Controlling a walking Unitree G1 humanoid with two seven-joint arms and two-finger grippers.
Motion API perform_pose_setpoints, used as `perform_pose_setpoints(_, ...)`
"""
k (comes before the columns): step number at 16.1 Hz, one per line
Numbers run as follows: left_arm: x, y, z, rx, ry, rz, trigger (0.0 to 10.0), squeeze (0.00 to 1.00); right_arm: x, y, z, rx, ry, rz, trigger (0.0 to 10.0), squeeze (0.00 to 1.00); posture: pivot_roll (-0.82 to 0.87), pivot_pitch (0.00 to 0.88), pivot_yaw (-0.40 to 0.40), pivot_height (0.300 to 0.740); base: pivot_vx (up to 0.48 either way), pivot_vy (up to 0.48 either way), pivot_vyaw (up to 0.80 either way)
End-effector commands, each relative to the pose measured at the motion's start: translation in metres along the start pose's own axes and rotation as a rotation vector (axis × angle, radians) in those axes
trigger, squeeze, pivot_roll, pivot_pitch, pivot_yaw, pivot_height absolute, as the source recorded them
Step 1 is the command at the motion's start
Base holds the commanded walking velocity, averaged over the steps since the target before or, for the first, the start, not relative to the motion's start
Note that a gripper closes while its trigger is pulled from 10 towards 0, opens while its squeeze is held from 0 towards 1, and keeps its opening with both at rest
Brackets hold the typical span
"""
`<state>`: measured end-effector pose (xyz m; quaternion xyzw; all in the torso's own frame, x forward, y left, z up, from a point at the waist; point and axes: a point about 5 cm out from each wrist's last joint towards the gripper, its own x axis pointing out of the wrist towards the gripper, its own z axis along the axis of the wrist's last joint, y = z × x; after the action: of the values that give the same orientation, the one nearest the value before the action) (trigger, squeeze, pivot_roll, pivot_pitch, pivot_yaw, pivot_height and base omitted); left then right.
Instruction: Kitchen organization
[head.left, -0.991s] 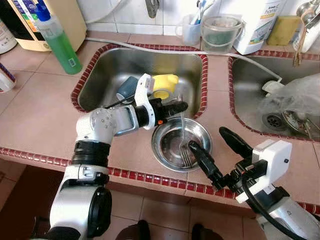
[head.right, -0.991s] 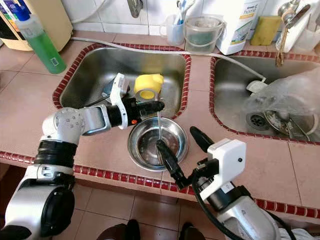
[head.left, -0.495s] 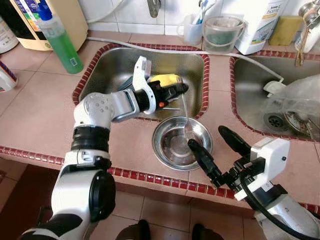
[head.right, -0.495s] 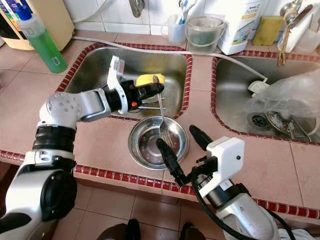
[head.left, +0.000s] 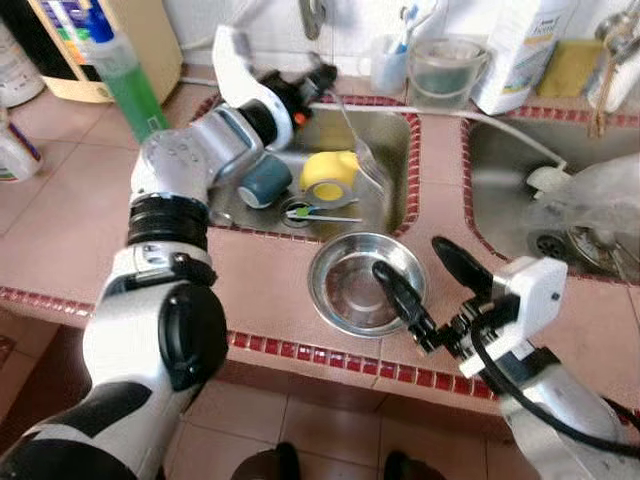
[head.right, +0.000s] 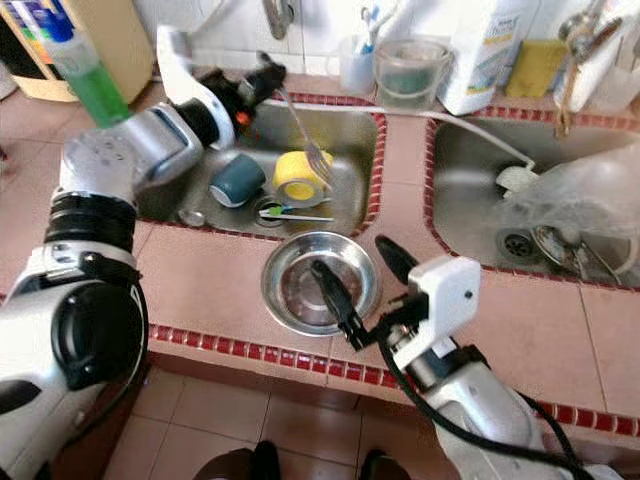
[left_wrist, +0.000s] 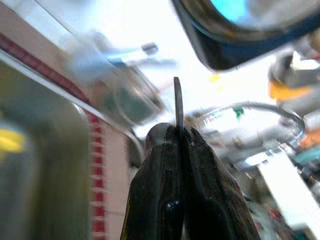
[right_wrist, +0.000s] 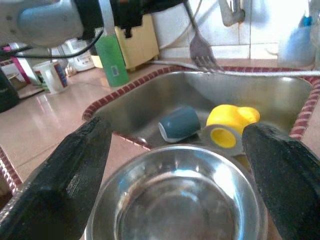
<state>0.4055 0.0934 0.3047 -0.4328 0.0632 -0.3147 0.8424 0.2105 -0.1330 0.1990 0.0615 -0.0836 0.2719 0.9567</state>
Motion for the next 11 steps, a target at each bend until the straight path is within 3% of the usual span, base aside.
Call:
perform_pose_setpoints(1,-0.002,0.011,0.006,0.031,-0.052,0.085,10.0,0.0,0.003,-0.001,0.002,0.006,-0.022,-0.01,10.0,0.0,-0.06,0.112,0.067,0.74,0.0,0.0,0.0)
perform_pose_setpoints(3,-0.006,0.028,0.014,0.1,-0.15,0.214,10.0,0.0,0.007,-0.005,0.004,0.016,-0.043,-0.021,10.0,0.0,-0.06,0.098,0.061,0.74,0.0,0.0,0.0)
perform_pose_setpoints(7,-0.016,0.055,0.014,0.29,-0.221,0.371,10.0,0.0,0.011,-0.005,0.01,0.028,-0.074,-0.028,10.0,0.0,-0.07,0.089,0.053,0.74,0.0,0.0,0.0)
perform_pose_setpoints(8,-0.018,0.061,0.011,0.253,-0.241,0.374,10.0,0.0,0.011,-0.002,0.013,0.037,-0.082,-0.026,10.0,0.0,-0.09,0.099,0.053,0.74,0.0,0.0,0.0)
perform_pose_setpoints(11,-0.017,0.07,-0.005,0.279,-0.205,0.385,10.0,0.0,0.002,0.004,0.017,0.074,-0.078,-0.048,10.0,0.0,-0.12,0.129,0.064,0.74,0.0,0.0,0.0)
